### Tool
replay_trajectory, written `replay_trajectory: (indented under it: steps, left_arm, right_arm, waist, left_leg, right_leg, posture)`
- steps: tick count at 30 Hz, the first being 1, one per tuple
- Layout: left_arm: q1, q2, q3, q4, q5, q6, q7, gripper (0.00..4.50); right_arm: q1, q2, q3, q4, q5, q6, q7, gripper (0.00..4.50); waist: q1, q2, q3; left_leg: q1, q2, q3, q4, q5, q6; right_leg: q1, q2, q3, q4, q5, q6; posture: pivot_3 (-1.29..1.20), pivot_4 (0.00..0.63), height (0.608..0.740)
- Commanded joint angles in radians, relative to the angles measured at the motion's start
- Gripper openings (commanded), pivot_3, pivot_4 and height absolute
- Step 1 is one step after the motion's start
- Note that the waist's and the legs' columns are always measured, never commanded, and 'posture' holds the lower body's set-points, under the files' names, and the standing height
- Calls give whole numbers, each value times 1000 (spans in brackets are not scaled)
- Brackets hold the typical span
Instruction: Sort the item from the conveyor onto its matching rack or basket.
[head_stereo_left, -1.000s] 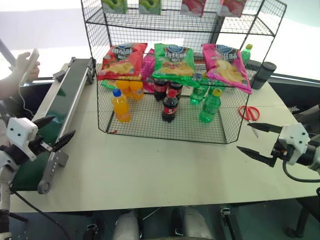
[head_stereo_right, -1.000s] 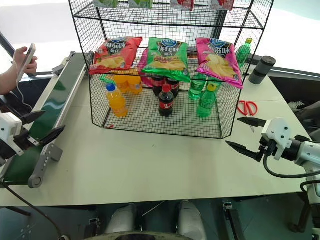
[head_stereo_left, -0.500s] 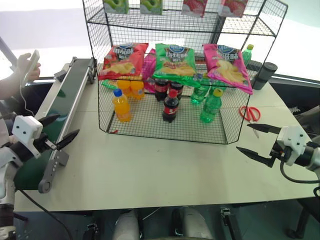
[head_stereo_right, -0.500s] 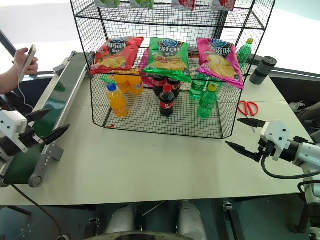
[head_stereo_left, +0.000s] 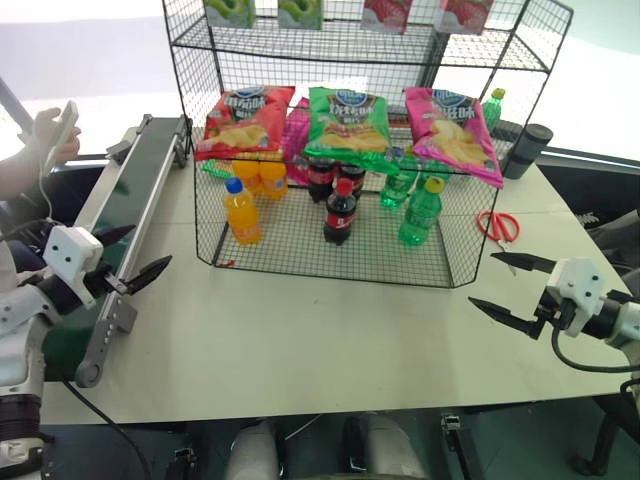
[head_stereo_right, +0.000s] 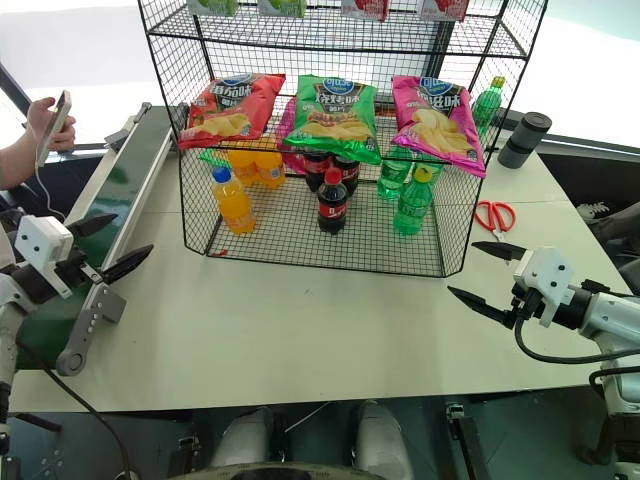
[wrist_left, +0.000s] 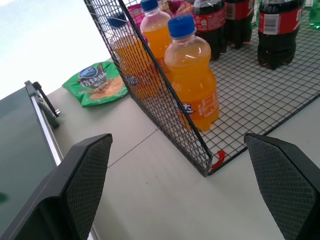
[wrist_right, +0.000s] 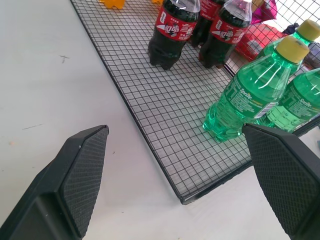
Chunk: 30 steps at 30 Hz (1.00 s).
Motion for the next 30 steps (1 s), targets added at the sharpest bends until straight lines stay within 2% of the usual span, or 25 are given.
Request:
replay_trajectory:
  steps: [1,14,30]
  left_arm:
    - [-5,-3,-2,-31,-1,-13,1,4500]
    - [-31,-18,-28,-27,5,-14,11,4500]
    - [22,-30,-20,-55,-6,-8,7,4500]
  right_arm:
    - [7,1,-25,-41,13,-11,-12,4454]
    - [0,-5,-15,-33,9,-14,-13,4454]
    - [-2,-3,0,-50,10,1,-15,4454]
  waist:
    - [0,0,0]
    - [0,0,0]
    - [1,0,0]
  left_leg:
    - [0,0,0,0,0,0]
    - [0,0,0,0,0,0]
    - [0,0,0,0,0,0]
  right_leg:
    - [0,0,0,0,0,0]
    - [0,0,0,0,0,0]
    - [0,0,0,0,0,0]
  posture:
    - [0,150,726]
    - [0,150,726]
    - [0,150,726]
